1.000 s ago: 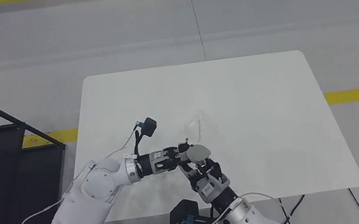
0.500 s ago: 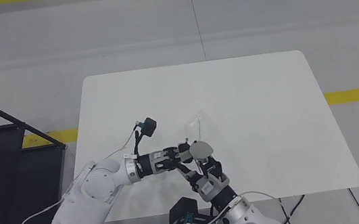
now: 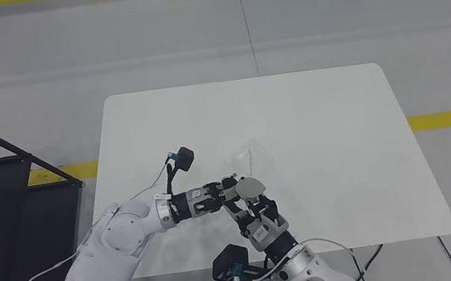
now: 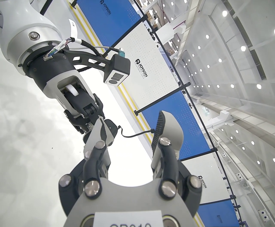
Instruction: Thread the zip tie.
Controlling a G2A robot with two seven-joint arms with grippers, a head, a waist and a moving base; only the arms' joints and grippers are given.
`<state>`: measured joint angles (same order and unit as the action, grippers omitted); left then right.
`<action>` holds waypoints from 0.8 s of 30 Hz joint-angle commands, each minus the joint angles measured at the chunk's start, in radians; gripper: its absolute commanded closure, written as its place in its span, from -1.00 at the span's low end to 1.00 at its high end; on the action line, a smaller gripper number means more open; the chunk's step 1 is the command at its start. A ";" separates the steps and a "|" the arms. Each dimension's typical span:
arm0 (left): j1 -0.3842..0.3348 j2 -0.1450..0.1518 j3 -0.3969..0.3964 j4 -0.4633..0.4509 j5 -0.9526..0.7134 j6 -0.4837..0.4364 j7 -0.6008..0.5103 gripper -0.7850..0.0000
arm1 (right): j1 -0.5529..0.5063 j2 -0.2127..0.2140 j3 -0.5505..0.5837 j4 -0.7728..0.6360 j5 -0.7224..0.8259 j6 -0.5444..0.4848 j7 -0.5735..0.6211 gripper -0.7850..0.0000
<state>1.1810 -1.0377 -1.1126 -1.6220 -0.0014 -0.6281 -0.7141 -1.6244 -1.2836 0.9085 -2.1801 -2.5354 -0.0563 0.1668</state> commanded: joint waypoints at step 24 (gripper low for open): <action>0.024 -0.002 -0.023 -0.020 0.084 0.010 0.087 1.00 | -0.038 0.000 0.040 -0.029 0.030 0.019 -0.015 -1.00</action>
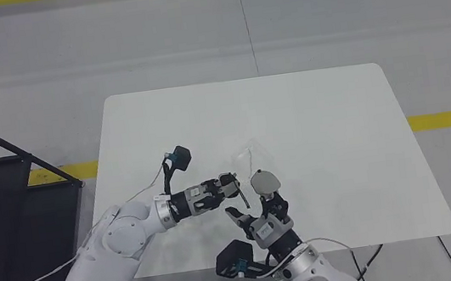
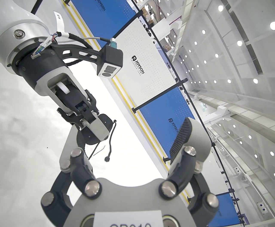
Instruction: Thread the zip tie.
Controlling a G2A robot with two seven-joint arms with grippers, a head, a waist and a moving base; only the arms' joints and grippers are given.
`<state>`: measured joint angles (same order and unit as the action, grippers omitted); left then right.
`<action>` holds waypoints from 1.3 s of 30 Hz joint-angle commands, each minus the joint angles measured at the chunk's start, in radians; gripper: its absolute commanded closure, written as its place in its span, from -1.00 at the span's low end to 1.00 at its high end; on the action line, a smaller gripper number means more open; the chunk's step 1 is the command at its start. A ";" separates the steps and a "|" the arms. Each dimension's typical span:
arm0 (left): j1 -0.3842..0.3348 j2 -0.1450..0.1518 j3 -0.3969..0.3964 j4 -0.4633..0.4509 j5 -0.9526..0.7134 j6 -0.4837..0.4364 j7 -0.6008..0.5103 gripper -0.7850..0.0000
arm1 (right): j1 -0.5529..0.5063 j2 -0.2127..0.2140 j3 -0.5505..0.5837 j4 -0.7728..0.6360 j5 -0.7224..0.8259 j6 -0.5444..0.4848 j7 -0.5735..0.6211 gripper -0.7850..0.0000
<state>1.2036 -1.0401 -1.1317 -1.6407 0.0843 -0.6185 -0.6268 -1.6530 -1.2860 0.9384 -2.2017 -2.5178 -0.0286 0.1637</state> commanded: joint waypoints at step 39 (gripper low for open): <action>0.127 0.015 -0.082 -0.238 0.363 0.261 0.123 1.00 | -0.074 0.036 0.056 -0.085 -0.236 -0.199 -0.016 -1.00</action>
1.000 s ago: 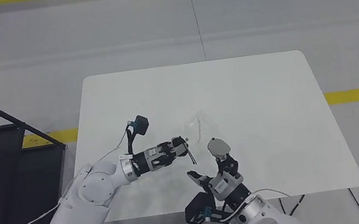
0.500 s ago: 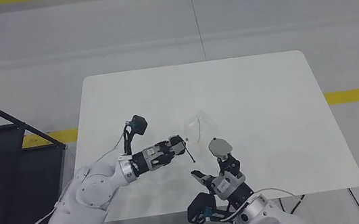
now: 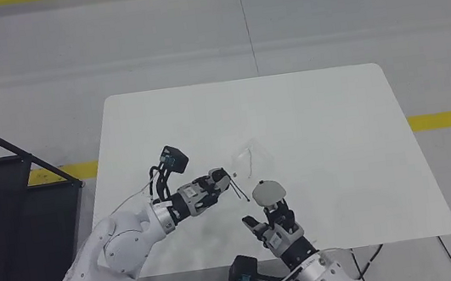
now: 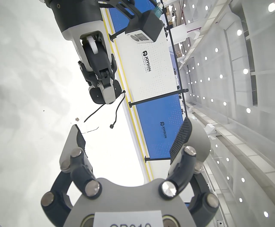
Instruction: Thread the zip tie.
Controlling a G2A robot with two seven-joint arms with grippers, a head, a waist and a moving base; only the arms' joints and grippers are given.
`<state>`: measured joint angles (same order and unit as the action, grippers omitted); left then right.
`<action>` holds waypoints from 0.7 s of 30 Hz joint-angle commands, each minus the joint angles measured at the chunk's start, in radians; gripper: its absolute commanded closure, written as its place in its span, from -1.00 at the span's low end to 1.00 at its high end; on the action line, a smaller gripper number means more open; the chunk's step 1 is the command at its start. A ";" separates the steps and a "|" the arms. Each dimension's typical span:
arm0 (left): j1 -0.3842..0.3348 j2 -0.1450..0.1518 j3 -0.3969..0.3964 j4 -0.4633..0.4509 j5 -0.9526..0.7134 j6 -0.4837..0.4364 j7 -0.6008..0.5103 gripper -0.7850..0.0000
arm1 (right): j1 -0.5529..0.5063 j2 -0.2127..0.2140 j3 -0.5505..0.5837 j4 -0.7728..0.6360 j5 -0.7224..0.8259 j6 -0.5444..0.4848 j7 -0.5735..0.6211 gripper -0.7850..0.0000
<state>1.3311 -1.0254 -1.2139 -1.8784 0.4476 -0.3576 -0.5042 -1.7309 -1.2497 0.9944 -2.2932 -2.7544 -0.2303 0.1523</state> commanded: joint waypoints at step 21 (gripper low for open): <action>0.006 -0.006 0.009 -0.001 -0.014 -0.013 0.000 1.00 | 0.123 -0.026 -0.066 0.117 0.002 -0.015 0.087 0.31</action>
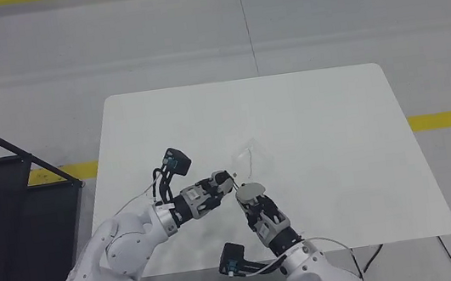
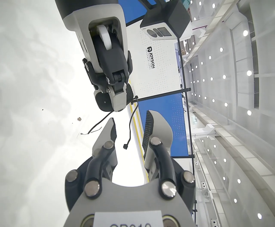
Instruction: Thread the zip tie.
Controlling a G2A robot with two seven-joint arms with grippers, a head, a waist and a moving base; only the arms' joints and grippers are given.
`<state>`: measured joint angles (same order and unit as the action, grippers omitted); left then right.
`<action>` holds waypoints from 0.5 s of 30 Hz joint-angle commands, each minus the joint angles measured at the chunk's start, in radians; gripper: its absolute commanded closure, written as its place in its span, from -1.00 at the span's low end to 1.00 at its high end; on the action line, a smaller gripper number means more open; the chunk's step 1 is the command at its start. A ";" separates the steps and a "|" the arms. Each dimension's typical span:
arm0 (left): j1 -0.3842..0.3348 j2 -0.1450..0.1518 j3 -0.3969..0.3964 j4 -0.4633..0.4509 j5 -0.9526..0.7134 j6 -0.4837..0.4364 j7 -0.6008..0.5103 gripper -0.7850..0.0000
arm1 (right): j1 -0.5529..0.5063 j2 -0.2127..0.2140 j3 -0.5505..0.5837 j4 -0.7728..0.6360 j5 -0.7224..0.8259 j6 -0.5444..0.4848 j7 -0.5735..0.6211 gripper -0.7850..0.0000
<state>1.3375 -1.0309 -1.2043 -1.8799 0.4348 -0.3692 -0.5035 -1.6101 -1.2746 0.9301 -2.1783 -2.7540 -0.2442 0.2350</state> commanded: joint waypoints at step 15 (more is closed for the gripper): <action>-0.003 -0.003 -0.002 0.006 -0.006 -0.016 -0.009 1.00 | 0.010 -0.007 0.001 0.010 0.009 0.001 0.020 0.72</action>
<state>1.3340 -1.0336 -1.2063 -1.8742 0.4284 -0.3842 -0.5127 -1.6000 -1.2815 0.9309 -2.1679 -2.7445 -0.2433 0.2553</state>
